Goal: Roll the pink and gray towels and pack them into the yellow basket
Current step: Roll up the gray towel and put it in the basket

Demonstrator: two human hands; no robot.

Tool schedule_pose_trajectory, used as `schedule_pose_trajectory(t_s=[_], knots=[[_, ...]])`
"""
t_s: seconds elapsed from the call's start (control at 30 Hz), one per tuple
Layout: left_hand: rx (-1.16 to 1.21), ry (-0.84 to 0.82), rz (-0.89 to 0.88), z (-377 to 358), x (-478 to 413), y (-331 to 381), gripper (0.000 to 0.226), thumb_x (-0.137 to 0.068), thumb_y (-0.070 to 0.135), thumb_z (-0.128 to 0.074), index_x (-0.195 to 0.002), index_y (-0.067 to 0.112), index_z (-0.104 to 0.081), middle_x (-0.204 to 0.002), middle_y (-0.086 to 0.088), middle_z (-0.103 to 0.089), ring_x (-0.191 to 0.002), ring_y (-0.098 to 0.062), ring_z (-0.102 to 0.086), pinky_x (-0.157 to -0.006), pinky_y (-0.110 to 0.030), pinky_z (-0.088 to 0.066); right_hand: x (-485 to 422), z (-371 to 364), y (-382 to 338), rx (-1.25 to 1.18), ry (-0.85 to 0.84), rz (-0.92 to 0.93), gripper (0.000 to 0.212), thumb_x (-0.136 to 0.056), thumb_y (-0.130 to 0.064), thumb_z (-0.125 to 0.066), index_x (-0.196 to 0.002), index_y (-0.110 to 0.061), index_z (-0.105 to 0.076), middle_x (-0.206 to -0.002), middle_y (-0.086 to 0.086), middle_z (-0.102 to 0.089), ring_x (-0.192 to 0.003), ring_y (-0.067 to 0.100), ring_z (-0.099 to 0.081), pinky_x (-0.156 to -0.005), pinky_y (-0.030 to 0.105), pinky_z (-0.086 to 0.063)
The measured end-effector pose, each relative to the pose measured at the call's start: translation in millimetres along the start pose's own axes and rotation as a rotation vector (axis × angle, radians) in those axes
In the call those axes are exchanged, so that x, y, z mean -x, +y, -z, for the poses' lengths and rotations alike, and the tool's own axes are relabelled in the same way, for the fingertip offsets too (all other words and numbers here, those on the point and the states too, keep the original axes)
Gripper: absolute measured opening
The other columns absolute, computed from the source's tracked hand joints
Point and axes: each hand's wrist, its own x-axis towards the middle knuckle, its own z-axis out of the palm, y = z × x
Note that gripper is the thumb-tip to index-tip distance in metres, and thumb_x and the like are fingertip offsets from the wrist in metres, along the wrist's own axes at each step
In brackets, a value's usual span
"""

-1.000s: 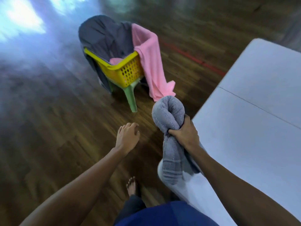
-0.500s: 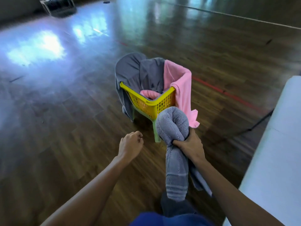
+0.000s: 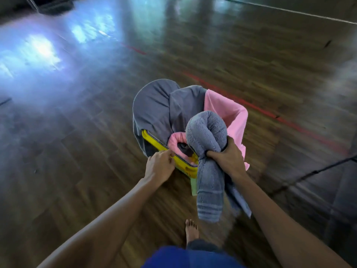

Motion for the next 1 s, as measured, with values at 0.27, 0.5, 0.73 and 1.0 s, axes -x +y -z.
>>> schedule_pose_trajectory(t_s=[0.27,0.5,0.73,1.0], knots=[[-0.096,-0.114,-0.059,-1.6,-146.3,-69.5,0.019,-0.086,0.025,-0.053,-0.100,0.020,-0.065,-0.104,-0.003,-0.064,-0.102,-0.028,-0.058,-0.085,-0.041,-0.044,-148.3,-79.3,-55.4,0.259,0.014,0.012,0.087,-0.049,-0.049,-0.078,-0.124,-0.021,-0.044,-0.122,0.008,-0.059,-0.110,0.031,-0.058,-0.091,0.044,-0.048],[-0.221,-0.243,-0.250,-40.1,-246.5,-135.7,0.023,-0.084,0.023,-0.051,-0.103,0.018,-0.063,-0.109,-0.005,-0.058,-0.107,-0.029,-0.051,-0.096,-0.044,-0.039,-235.0,-169.7,-18.8,0.669,-0.068,-0.036,0.099,-0.059,-0.048,-0.080,-0.141,-0.024,-0.030,-0.137,0.009,-0.046,-0.123,0.034,-0.047,-0.096,0.049,-0.038],[-0.243,-0.307,-0.523,-90.6,-276.2,-163.0,0.029,-0.080,0.016,-0.056,-0.107,0.013,-0.065,-0.115,-0.005,-0.059,-0.114,-0.027,-0.050,-0.117,-0.046,-0.017,-263.5,-226.6,51.9,0.859,-0.173,-0.055,0.098,-0.059,-0.043,-0.080,-0.142,-0.025,-0.031,-0.133,0.007,-0.049,-0.120,0.032,-0.046,-0.092,0.047,-0.035],[-0.331,-0.301,-0.593,-110.9,-277.3,-176.8,0.037,-0.088,0.027,-0.039,-0.108,0.012,-0.067,-0.115,-0.007,-0.062,-0.115,-0.027,-0.054,-0.119,-0.049,-0.011,-286.4,-265.1,112.1,0.843,-0.270,-0.044,0.106,-0.060,-0.056,-0.075,-0.147,-0.017,-0.028,-0.130,0.010,-0.049,-0.115,0.035,-0.047,-0.093,0.049,-0.037]])
